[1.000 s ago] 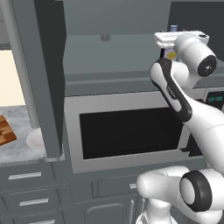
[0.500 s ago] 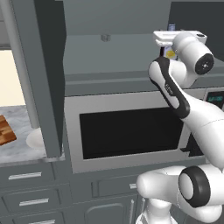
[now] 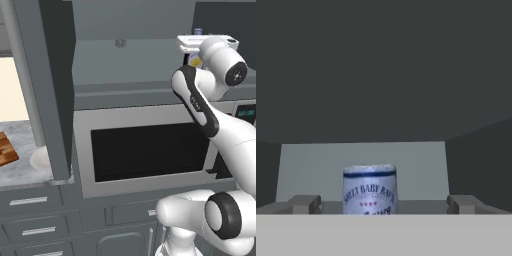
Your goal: Pick the chicken drumstick from the plate and place it on the cutting board. Then pick the condiment bottle from the cabinet and place it next to the cutting board.
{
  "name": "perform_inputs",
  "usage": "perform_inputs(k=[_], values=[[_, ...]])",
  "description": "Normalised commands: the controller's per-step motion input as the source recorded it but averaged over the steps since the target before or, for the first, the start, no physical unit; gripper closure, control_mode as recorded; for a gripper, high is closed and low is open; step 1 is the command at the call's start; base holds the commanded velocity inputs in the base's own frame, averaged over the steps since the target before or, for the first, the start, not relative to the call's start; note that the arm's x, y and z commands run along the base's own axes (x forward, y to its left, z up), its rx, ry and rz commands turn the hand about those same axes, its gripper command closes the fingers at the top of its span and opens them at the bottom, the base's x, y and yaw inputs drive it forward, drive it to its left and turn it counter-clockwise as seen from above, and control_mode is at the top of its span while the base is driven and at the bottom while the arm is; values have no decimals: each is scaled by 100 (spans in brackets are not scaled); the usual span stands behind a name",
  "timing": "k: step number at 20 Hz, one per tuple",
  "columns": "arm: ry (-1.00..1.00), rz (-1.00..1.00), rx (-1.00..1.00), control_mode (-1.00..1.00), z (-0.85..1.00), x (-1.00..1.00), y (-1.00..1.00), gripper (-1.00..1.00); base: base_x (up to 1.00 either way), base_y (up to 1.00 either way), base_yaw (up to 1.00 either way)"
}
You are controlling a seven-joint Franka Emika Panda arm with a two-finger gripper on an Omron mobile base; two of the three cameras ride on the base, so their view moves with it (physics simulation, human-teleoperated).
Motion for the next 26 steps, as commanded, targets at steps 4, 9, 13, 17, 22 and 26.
perform_inputs(k=[4, 9, 13, 17, 22, 26], values=[[0, 0, 0, -100, 1, -11, 0, -100, 0, 0, 0], [3, 0, 0, -100, 0, -2, 1, 100, 0, 0, 0], [9, 0, 0, -100, -6, 0, 0, 100, 0, 0, 0], [7, 0, 2, -100, -1, 0, 0, 100, 0, 0, 0], [2, 0, 3, -100, 0, 0, -1, 100, 0, 0, 0], [0, 0, 0, -100, 0, -12, 0, 100, 0, 0, 0]])
